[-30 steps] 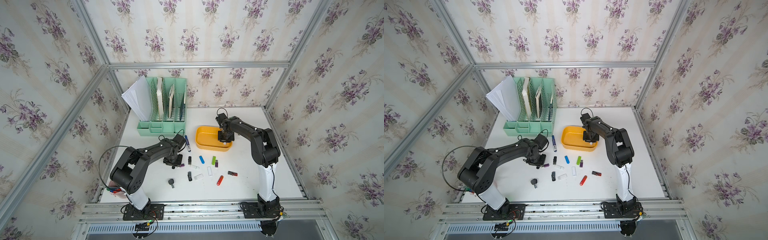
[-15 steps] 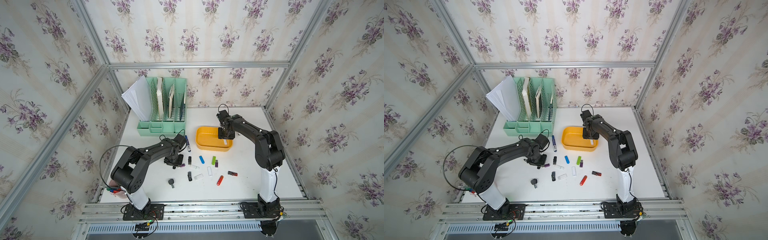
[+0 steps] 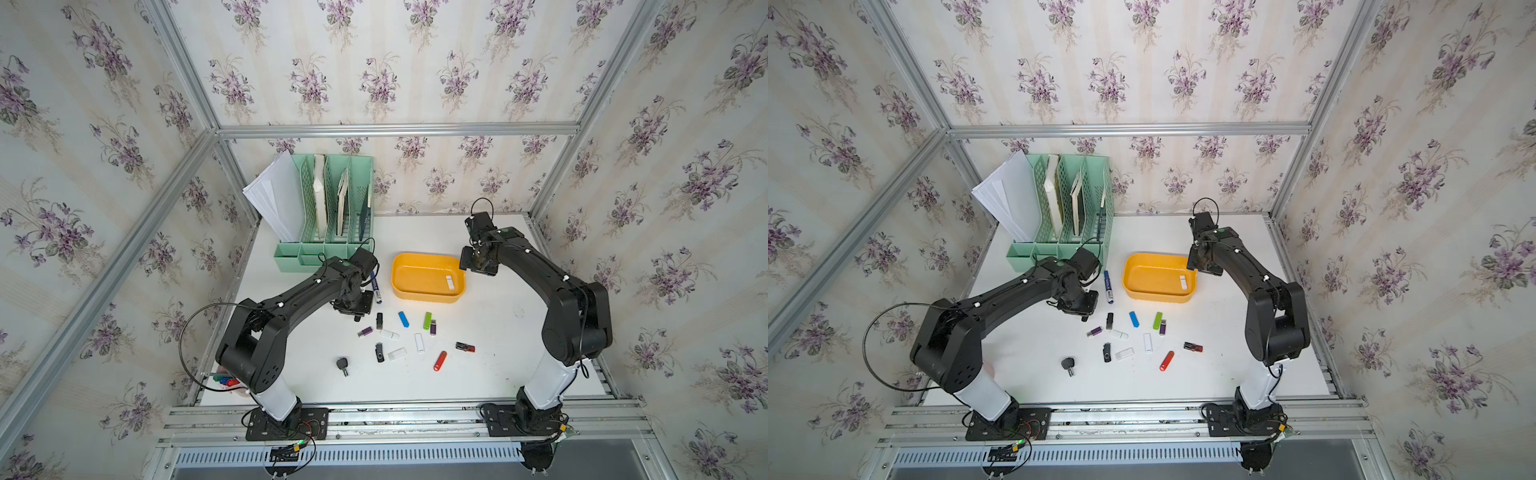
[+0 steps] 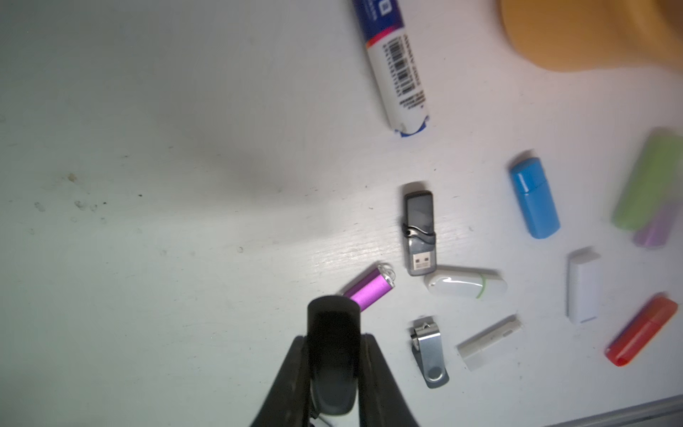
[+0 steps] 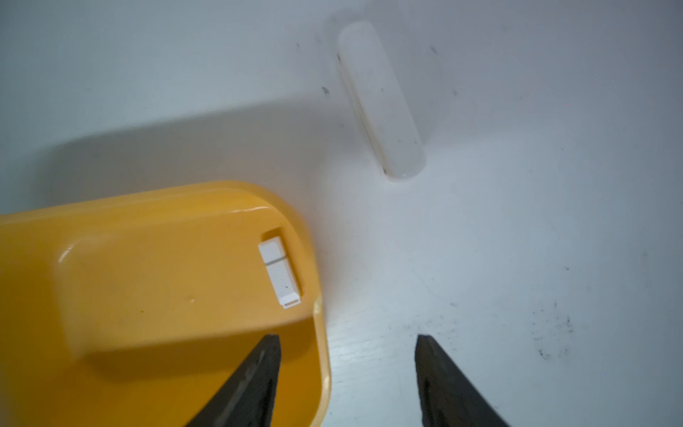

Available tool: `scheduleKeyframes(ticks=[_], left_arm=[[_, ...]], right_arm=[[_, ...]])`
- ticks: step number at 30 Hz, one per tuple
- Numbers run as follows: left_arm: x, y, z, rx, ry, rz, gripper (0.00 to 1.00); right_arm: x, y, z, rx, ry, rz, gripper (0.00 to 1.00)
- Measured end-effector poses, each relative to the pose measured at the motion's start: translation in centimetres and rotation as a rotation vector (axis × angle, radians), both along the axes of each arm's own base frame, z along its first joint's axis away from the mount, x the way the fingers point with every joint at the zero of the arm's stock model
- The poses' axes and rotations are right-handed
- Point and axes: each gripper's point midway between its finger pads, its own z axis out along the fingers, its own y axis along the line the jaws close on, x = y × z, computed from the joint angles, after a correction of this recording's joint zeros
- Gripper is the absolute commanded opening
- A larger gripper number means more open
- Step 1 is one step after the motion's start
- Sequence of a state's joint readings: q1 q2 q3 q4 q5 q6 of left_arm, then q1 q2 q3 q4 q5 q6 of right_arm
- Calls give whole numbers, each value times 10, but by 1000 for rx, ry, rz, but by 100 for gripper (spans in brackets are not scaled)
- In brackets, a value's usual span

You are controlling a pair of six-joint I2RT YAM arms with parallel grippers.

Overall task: Put the usb flash drive into the storage box
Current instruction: Move the storage box to the center of the board.

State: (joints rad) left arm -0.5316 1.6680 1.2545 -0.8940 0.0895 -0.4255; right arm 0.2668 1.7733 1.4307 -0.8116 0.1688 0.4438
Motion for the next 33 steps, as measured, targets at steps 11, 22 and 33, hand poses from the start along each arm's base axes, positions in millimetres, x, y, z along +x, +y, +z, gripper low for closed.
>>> scheduleKeyframes(ticks=[11, 22, 33], left_arm=[[34, -48, 33, -59, -59, -60, 21], [61, -89, 40, -107, -89, -101, 21], [85, -112, 35, -131, -111, -117, 21]], right_arm=[[-32, -41, -54, 25, 136, -49, 71], [-35, -2, -72, 123, 147, 79, 74], [-37, 17, -61, 151, 108, 113, 74]])
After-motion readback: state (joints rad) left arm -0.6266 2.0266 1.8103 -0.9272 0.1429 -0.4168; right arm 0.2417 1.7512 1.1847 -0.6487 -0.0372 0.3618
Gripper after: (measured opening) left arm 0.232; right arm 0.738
